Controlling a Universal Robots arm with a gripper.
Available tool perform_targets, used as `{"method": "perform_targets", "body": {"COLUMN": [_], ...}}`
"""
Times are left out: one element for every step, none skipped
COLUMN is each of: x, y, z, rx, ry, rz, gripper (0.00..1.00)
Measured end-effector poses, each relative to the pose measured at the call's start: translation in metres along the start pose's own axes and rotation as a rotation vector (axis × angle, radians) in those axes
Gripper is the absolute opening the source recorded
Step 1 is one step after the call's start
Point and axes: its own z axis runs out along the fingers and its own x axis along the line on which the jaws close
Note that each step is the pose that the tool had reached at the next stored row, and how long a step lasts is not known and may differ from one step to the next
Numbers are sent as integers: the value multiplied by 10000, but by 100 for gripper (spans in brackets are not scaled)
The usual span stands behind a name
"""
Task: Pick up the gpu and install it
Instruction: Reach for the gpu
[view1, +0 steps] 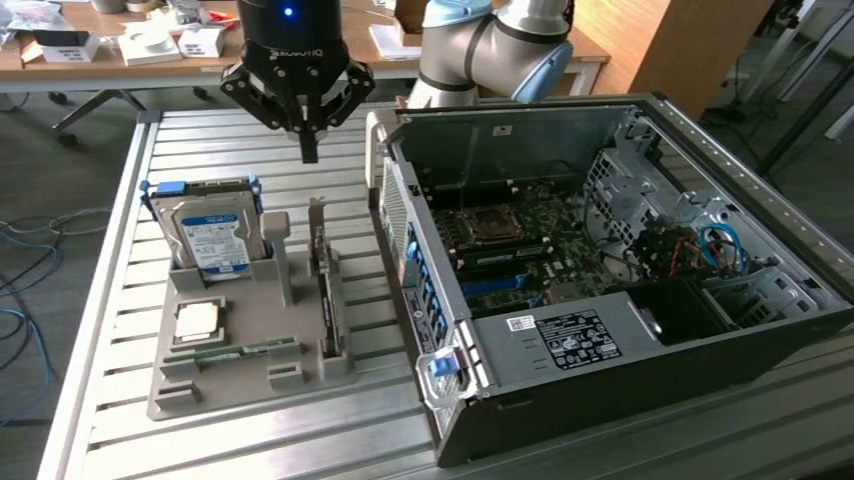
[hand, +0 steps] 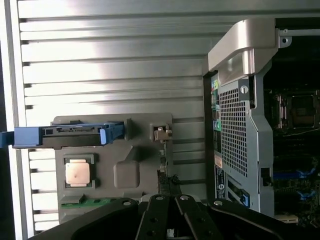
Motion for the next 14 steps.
{"method": "perform_targets", "body": {"x": [14,22,23,23,23,23,23,24,24,23,22,21,20,18], "y": [-1,-1,-2,-2,-2,-2,-2,-4,-9,-17,-28,-45,-63,-84], "z": [1,1,1,1,1,1,0,0,0,0,0,-1,-2,-3], "rx": [-1,-1,-1,-1,-1,-1,0,0,0,0,-1,-1,0,-1], "ry": [0,-1,-1,-1,-1,0,0,1,1,1,0,0,0,1], "rz": [0,0,0,-1,-1,-1,-1,0,-1,0,-1,0,0,-1], "gripper": [11,11,11,11,11,11,11,11,11,11,11,11,11,11]}}
